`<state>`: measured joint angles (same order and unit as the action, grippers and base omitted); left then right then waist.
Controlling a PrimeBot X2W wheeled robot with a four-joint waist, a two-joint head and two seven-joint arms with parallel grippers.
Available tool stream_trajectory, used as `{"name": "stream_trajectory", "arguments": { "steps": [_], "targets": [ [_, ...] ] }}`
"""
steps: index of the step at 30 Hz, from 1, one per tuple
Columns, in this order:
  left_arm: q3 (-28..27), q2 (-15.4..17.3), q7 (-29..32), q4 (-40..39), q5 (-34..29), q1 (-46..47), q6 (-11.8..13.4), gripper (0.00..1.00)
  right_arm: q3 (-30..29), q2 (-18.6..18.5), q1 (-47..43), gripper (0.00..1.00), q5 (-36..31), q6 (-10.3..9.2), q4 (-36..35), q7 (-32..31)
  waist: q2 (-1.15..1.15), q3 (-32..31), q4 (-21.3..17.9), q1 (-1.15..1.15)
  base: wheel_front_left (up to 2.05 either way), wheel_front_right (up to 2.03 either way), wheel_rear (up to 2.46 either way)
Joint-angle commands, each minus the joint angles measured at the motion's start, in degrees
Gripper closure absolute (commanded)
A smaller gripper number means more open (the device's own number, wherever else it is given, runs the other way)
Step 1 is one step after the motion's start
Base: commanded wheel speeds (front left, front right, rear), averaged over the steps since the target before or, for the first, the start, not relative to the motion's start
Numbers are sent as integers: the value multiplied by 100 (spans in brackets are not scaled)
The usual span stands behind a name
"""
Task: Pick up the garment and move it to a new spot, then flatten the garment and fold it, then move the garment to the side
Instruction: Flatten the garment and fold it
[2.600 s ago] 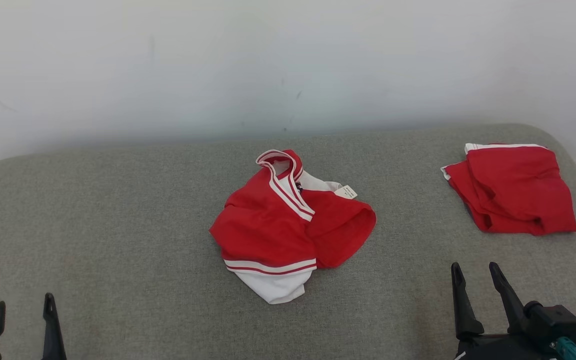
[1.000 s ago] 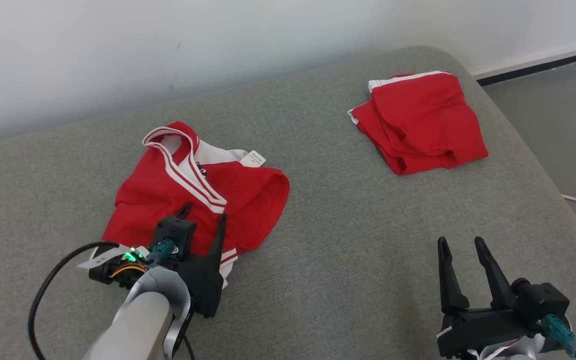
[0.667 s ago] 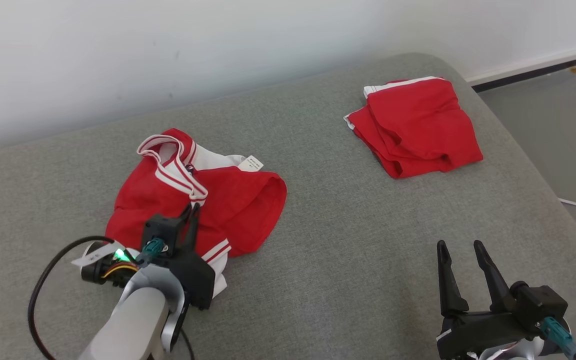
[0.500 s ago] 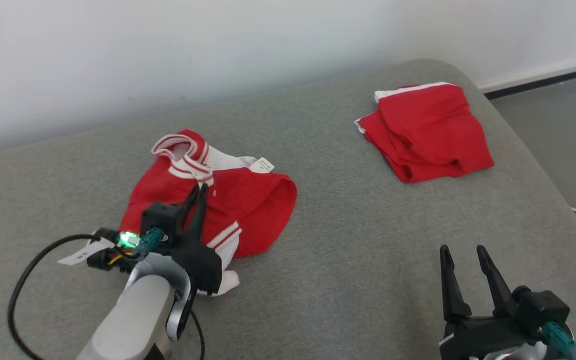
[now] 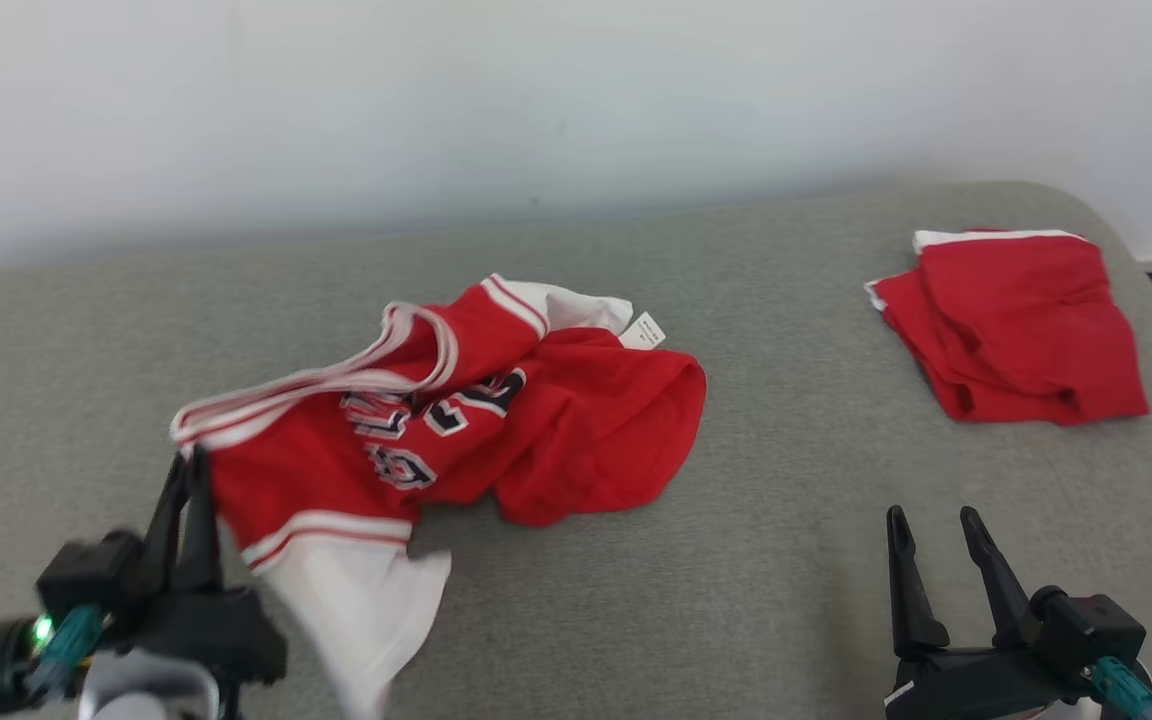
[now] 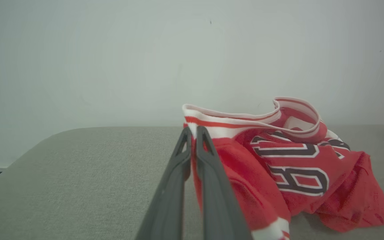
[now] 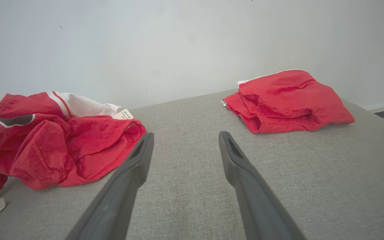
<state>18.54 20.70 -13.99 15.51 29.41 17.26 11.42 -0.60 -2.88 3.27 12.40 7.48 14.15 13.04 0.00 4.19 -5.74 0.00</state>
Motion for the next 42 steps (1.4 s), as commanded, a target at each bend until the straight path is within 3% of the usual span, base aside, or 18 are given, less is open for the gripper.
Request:
{"name": "stream_trajectory", "arguments": {
  "steps": [1, 7, 14, 15, 25, 32, 42],
  "targets": [
    [-59, 66, 38, -119, 74, -220, 83, 100, 10, 0, -50, 0, -44, 4, -10, -27, 0, -70, 350, 0, 0, 0, 0],
    [-522, 240, 38, -631, 424, -1140, 408, 100, 34, -2, -6, 0, -57, 4, -16, -53, 0, -20, 486, 0, 0, 0, 0],
    [-763, 154, -87, -353, 460, -1323, 313, 100, 1, -1, 48, 0, -104, 4, -45, -113, 0, 15, 518, 0, 0, 0, 0],
    [-804, 131, -107, -340, 371, -1265, 348, 0, -17, -1, 41, 0, -101, 4, -50, -114, 0, 15, 534, 0, 0, 0, 0],
    [-1102, -353, -120, -607, -47, -1639, 436, 0, 1, 0, 1, 0, -21, 4, -70, -86, 0, 135, 634, 0, 0, 0, 0],
    [-965, -614, 47, -282, 238, -1844, 261, 0, 21, 0, 101, 0, -45, 4, -62, -88, 0, 272, 645, 0, 0, 0, 0],
    [-773, -863, 311, 820, 690, -1557, -306, 0, 17, 1, 112, 0, -82, 5, -29, -87, 0, 298, 518, 0, 0, 0, 0]
  ]
}}
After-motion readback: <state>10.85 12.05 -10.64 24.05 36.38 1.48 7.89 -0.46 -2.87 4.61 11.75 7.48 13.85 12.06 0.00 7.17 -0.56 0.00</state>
